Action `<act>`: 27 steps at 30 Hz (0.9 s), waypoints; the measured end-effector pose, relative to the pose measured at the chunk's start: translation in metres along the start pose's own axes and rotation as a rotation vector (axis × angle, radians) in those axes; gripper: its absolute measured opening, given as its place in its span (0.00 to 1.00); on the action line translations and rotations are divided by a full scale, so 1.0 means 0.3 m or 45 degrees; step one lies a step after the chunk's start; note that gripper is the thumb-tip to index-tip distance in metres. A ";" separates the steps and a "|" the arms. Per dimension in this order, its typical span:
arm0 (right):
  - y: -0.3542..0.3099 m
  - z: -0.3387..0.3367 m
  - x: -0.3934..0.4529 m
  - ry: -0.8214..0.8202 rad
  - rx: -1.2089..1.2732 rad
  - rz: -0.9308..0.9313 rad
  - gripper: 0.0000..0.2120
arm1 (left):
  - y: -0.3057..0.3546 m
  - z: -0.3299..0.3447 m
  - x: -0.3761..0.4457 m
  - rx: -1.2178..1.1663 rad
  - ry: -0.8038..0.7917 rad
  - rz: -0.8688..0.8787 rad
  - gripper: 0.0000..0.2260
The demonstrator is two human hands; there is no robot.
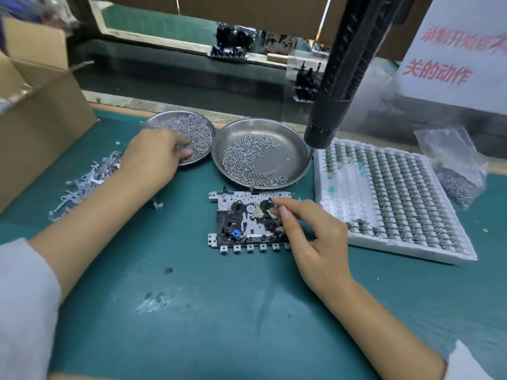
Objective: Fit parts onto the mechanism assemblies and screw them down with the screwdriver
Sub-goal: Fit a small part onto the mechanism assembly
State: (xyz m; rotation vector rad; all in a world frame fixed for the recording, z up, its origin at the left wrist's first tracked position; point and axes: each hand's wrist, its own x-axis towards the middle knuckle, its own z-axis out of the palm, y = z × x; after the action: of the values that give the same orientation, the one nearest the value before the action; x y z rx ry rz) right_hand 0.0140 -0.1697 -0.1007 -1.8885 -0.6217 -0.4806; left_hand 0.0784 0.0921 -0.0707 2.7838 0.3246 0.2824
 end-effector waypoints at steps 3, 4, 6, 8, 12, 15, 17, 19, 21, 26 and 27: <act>0.001 -0.001 0.000 -0.009 -0.006 -0.022 0.10 | 0.007 0.006 -0.004 -0.030 0.150 -0.024 0.07; 0.001 -0.001 0.001 -0.012 -0.009 -0.029 0.10 | 0.007 0.005 -0.009 -0.019 0.228 -0.010 0.06; 0.001 -0.001 0.002 -0.014 -0.011 -0.034 0.10 | 0.006 0.003 -0.018 0.019 0.349 0.048 0.06; 0.003 -0.001 0.000 -0.014 -0.013 -0.033 0.10 | 0.003 0.003 -0.025 0.048 0.409 0.091 0.06; 0.005 -0.003 -0.001 -0.025 -0.046 -0.056 0.09 | 0.009 0.002 -0.046 -0.045 0.483 0.094 0.05; -0.005 -0.004 0.015 -0.016 -0.089 -0.077 0.09 | 0.019 0.011 -0.069 -0.137 0.505 0.099 0.04; -0.013 -0.007 0.053 0.002 -0.137 -0.066 0.09 | 0.022 0.017 -0.082 -0.179 0.517 0.132 0.04; -0.014 -0.011 0.120 -0.033 -0.216 -0.010 0.10 | 0.029 0.025 -0.094 -0.232 0.532 0.205 0.05; -0.005 -0.006 0.206 -0.181 -0.351 0.103 0.12 | 0.054 0.030 -0.114 -0.362 0.539 0.256 0.06; 0.039 0.069 0.349 -0.771 -0.739 0.247 0.11 | 0.157 0.045 -0.219 -0.900 0.474 0.261 0.08; 0.042 0.082 0.354 -0.790 -0.782 0.236 0.08 | 0.175 0.053 -0.243 -0.987 0.443 0.240 0.08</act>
State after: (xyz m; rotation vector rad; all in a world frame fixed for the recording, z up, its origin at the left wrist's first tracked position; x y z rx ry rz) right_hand 0.1064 -0.1299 -0.0568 -2.6872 -0.7372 0.0711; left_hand 0.0224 0.0206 -0.0792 1.9903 0.0105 0.7589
